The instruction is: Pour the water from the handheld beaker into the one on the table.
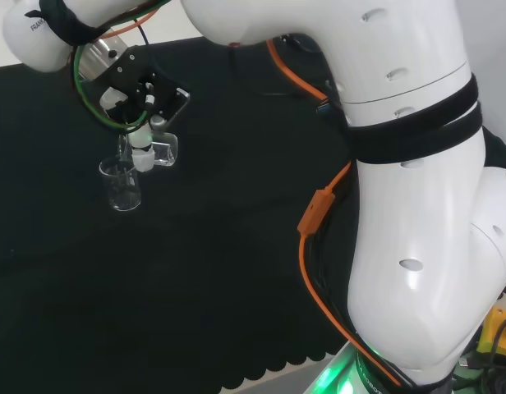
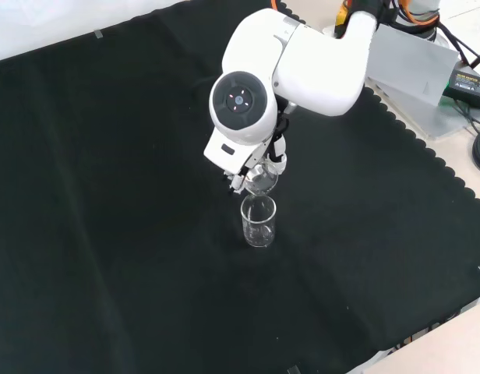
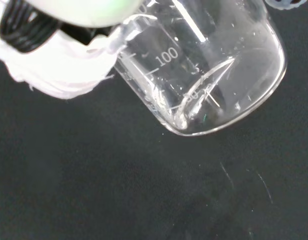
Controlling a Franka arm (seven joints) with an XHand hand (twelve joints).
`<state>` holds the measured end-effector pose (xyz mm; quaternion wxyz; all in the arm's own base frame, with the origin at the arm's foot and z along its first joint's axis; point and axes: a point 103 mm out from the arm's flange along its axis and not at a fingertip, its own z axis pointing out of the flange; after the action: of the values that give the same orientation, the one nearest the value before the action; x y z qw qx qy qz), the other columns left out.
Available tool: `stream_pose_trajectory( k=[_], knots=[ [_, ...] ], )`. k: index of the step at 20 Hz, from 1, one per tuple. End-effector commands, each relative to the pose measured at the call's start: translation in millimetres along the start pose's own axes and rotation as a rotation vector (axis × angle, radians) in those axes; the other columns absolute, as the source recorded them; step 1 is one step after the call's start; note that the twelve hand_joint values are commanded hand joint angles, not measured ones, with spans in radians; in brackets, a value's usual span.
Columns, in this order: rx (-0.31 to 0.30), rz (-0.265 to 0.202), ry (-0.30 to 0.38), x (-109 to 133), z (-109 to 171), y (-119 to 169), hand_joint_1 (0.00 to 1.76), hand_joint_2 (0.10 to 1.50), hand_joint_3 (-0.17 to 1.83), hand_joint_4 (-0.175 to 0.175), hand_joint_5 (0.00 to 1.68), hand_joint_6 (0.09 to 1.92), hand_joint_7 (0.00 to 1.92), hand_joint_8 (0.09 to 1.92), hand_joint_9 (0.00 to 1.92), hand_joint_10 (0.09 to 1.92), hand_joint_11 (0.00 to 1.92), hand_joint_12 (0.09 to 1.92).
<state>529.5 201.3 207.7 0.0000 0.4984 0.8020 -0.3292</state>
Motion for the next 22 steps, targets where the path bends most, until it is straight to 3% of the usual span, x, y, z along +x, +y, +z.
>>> stream_pose_trajectory(
  k=[1, 22],
  knots=[
    [0.026, -0.003, -0.031, 3.7, -2.4, 0.1, 1.18, 0.6, 0.75, 0.029, 1.32, 0.62, 1.68, 0.09, 1.64, 0.09, 1.36, 0.78],
    [0.144, 0.036, -0.114, 9.4, -10.0, 4.8, 1.18, 0.59, 0.76, 0.024, 1.32, 0.64, 1.68, 0.09, 1.64, 0.09, 1.36, 0.78]
  ],
)
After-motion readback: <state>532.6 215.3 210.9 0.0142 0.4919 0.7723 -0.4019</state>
